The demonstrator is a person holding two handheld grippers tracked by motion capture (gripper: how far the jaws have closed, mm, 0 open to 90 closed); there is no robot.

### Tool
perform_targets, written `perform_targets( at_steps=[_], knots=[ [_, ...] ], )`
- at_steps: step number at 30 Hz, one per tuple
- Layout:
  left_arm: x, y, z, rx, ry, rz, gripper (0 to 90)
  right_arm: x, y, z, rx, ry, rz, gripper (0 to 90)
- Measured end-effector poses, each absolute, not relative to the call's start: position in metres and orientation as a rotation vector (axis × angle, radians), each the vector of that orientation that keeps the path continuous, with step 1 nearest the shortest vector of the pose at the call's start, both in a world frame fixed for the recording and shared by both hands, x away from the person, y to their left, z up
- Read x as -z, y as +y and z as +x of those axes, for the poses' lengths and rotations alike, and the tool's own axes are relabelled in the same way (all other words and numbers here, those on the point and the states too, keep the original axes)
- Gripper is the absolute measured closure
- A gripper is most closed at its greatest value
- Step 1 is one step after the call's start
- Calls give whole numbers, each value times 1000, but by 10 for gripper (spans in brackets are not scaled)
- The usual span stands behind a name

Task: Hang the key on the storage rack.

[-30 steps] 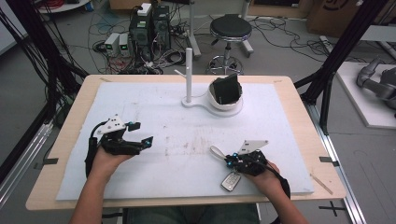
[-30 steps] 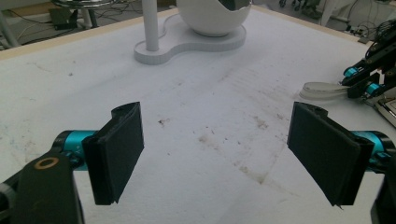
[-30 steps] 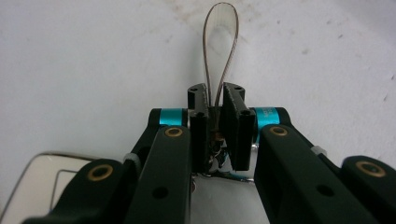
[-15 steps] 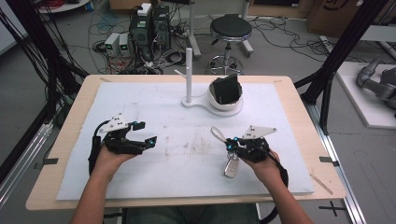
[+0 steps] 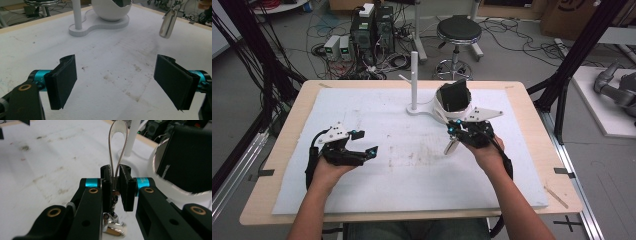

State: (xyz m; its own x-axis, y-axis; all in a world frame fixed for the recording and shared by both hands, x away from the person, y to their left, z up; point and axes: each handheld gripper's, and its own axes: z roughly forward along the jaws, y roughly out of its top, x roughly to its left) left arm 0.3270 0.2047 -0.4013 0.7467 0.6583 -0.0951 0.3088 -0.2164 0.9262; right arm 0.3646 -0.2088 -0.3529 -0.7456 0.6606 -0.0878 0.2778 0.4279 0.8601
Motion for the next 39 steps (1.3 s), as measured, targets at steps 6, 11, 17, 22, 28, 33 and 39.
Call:
perform_targets(
  at_steps=[6, 11, 17, 22, 28, 33, 39],
  knots=[
    [401, 204, 326, -397, 741, 1846, 187, 328, -196, 382, -1240, 2228, 764, 823],
    [402, 202, 326, -399, 742, 1849, 186, 310, -180, 396, -1251, 2207, 752, 822],
    [401, 203, 324, -413, 729, 1851, 187, 293, -156, 409, -1212, 2167, 724, 822],
    [400, 205, 324, -416, 731, 1849, 187, 286, -142, 421, -1189, 2157, 703, 822],
    [401, 208, 323, -416, 743, 1845, 187, 285, -133, 431, -1180, 2143, 697, 822],
    [402, 209, 322, -417, 749, 1838, 187, 292, -129, 441, -1165, 2140, 725, 822],
    [403, 208, 323, -419, 754, 1851, 187, 300, -121, 447, -1132, 2154, 729, 822]
  ],
)
